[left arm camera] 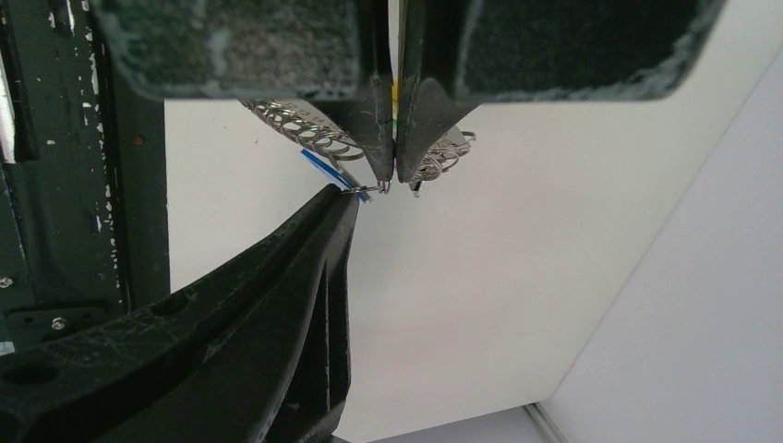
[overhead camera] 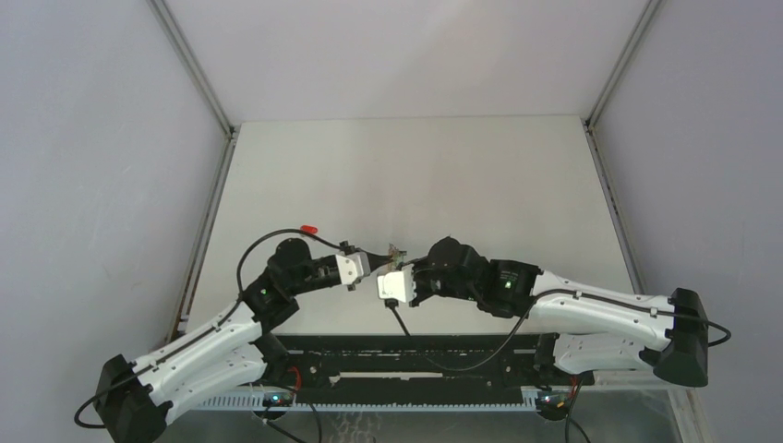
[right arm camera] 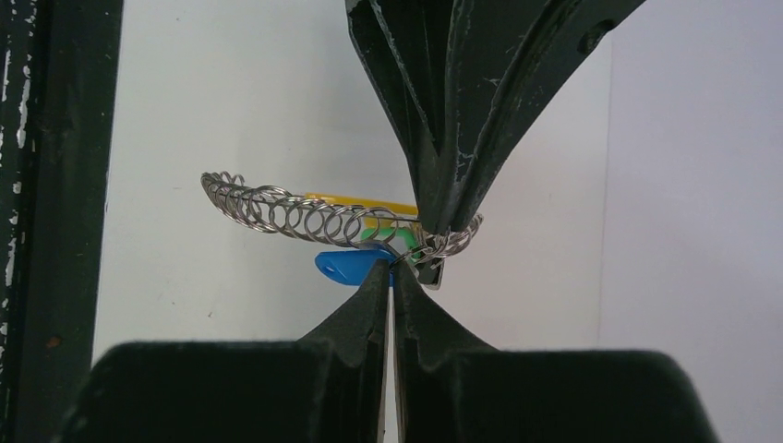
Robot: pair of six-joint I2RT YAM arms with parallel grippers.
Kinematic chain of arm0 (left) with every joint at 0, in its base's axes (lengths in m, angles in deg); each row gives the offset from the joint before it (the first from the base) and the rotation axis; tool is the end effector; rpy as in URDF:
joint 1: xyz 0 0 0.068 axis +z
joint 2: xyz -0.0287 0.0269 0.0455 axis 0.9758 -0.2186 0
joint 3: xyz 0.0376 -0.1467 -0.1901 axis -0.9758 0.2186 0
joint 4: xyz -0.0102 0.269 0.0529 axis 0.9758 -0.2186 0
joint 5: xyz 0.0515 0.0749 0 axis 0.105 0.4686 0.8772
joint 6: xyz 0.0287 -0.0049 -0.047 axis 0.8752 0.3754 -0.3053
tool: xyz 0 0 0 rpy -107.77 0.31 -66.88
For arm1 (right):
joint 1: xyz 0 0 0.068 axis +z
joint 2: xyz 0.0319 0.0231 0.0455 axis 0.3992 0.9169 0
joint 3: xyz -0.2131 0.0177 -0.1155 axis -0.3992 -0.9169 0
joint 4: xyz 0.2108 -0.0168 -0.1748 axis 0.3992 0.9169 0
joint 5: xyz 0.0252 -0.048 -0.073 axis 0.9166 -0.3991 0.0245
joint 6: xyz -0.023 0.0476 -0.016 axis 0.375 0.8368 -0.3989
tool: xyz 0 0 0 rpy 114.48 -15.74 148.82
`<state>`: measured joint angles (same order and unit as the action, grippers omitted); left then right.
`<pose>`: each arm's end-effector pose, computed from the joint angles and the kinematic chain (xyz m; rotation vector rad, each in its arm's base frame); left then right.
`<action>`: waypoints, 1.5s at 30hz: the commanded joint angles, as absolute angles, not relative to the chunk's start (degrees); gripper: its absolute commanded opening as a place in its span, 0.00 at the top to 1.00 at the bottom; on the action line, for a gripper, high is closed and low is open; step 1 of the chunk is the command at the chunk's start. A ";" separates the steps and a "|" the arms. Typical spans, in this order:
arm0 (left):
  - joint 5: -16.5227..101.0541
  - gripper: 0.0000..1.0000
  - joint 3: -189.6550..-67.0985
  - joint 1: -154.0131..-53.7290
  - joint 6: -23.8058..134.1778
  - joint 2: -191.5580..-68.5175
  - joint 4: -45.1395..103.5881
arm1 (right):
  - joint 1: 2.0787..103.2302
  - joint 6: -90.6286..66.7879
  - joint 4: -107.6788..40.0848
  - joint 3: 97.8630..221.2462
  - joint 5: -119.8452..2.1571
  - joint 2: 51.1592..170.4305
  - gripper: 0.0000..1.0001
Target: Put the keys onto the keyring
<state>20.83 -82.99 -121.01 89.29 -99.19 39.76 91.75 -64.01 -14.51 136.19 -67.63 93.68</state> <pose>0.1498 -0.1686 0.2457 1.2354 1.1639 -0.7063 0.1041 0.2582 0.2708 -1.7742 1.1776 0.2160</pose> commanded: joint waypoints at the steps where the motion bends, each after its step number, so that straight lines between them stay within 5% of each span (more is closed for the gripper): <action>1: 22.81 1.00 -84.94 -120.79 87.12 -97.08 46.01 | 92.08 -63.95 -15.77 137.86 -68.94 93.56 1.00; 11: 19.55 1.00 -81.48 -120.70 82.20 -97.10 57.27 | 90.10 -60.82 -21.25 135.51 -63.80 91.99 1.00; 25: 17.47 1.00 -75.99 -119.13 76.94 -97.77 71.22 | 77.14 -47.65 -26.34 131.92 -46.24 78.85 0.65; 32: 15.61 1.00 -74.81 -118.95 75.72 -98.16 75.42 | 68.54 -41.95 -31.86 131.47 -30.83 80.79 0.65; 45: 12.80 1.00 -74.92 -118.60 74.37 -99.71 78.00 | 67.91 -41.14 -36.80 131.48 -24.63 85.71 0.76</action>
